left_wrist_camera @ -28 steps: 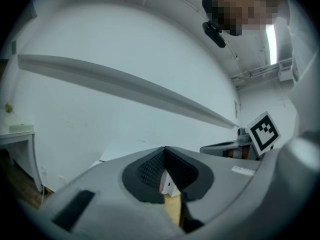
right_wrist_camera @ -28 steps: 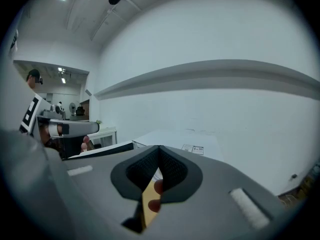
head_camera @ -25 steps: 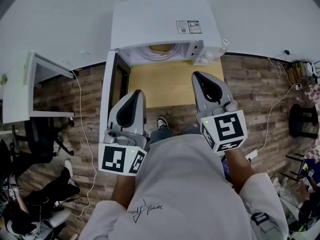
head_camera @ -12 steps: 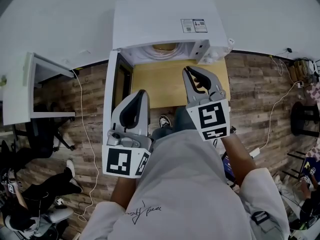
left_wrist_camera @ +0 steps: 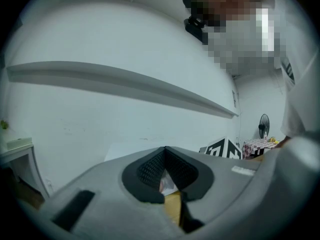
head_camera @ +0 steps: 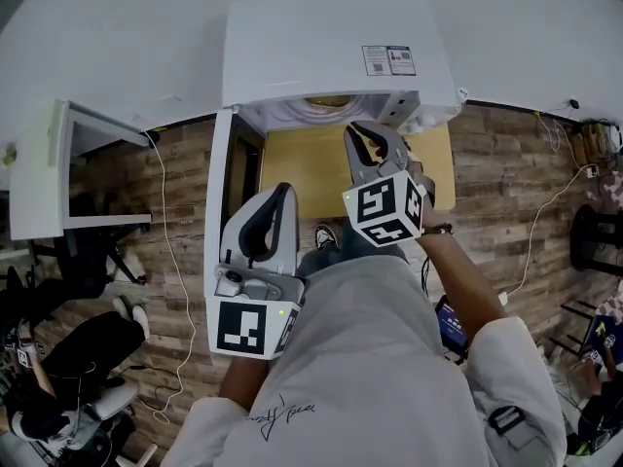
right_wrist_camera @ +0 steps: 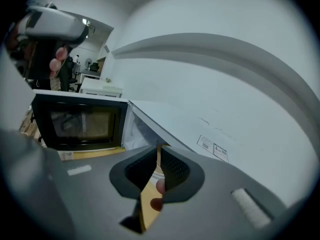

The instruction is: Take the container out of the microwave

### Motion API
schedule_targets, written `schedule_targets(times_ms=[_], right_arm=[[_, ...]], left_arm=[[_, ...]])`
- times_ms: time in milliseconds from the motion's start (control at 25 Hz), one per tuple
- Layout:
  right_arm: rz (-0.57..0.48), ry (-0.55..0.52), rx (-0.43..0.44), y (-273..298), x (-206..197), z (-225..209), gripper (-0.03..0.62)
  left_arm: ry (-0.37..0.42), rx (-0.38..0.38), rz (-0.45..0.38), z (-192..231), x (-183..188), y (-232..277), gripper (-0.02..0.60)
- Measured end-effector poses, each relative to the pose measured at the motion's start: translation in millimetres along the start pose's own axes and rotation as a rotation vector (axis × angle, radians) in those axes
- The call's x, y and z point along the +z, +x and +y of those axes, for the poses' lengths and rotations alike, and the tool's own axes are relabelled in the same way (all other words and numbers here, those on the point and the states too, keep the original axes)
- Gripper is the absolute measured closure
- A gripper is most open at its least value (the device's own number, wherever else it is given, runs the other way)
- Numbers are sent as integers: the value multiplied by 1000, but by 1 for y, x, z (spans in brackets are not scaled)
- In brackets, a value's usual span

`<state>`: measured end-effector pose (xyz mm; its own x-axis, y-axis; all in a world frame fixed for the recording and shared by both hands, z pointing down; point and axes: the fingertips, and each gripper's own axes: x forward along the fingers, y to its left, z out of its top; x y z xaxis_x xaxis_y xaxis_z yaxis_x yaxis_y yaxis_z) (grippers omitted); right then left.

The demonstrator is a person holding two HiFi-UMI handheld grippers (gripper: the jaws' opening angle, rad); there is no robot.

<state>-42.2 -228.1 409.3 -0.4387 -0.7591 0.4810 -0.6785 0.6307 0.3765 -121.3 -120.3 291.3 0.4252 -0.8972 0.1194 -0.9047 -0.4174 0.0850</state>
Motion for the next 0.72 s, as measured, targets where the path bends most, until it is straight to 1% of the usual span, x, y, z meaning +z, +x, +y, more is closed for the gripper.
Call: schedule_targets(times_ms=[320,440,560,720], right_arm=[[98,-127,41,50,-27,10,556],[118,-165,48,67,-33,12,540],[124,-198,51,82,-36,13,539],[170,-292,72,104,-49,21,531]], left_arm=[[-28,16,37,10,-10,13,574],[-31,22,44,14,-14,15,574],[-33,30,52,16,-16,17,574],[-46,39,57,16,-17,19,574]])
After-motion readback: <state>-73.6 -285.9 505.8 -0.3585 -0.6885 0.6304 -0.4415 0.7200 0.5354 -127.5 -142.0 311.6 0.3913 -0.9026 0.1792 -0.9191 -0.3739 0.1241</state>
